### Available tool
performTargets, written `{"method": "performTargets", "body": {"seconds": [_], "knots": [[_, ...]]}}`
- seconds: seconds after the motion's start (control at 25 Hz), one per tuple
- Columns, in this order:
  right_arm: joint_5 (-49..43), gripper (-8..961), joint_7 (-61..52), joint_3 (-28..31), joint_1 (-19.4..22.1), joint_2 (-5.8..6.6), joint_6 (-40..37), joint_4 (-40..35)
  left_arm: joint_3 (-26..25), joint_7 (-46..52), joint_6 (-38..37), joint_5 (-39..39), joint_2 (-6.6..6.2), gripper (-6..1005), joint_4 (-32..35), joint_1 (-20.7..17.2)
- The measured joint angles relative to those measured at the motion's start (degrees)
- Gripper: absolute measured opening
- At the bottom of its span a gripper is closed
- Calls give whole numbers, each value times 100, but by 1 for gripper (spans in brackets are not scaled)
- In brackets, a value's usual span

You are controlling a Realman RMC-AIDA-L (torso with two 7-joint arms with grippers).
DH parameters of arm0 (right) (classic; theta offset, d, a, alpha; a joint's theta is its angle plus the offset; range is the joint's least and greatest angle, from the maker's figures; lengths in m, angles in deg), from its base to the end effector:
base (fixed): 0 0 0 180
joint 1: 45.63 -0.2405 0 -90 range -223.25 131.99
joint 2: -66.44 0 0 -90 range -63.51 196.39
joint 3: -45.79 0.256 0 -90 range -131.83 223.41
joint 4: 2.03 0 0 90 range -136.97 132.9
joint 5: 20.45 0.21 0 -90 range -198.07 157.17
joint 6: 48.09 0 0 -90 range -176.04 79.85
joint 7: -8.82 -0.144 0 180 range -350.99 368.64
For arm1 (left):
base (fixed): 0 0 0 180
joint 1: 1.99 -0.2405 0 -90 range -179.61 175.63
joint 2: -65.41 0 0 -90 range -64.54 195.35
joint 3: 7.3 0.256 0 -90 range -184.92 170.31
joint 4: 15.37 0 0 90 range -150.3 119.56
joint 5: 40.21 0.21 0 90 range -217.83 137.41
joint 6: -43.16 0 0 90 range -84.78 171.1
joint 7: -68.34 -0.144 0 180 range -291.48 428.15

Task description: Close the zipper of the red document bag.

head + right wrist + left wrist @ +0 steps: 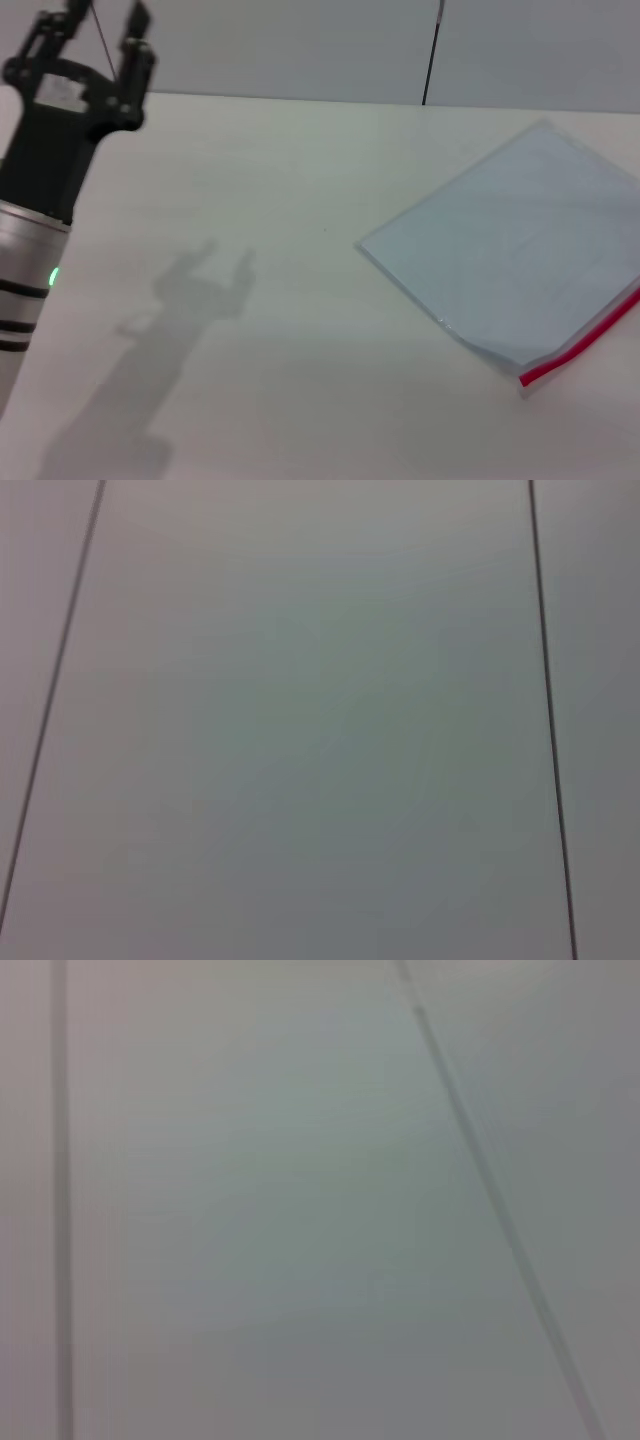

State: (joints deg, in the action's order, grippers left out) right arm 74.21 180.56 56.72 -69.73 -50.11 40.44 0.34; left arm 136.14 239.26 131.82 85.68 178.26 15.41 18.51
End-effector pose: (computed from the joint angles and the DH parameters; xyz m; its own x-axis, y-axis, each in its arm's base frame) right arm 0.3387 0.3053 0.0573 0.7177 0.3450 -0.6048 -0.6458 0.0050 -0.7635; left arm -0.2434 0.3066 0.0162 0.5976 -0.5308 0.6010 0.5815 -0.2291 -0.7806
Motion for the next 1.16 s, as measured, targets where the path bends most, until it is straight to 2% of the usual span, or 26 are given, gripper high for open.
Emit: {"method": "performTargets", "body": {"seconds": [0.12,0.2,0.44,1.16], "knots": [[-1,744,-64,10,-14,0,-132,113,-3,27,99,-355,207,509,-492,166],[0,744,-167,10,-16,0,-154,147,-9,33,37,-669,299,509,-649,271],[-1,744,-234,-4,-49,6,-159,163,65,38,-121,-1316,326,509,-645,348],[-57,744,-237,-35,-91,11,-231,167,78,45,-144,-1351,333,509,-675,352]]}}
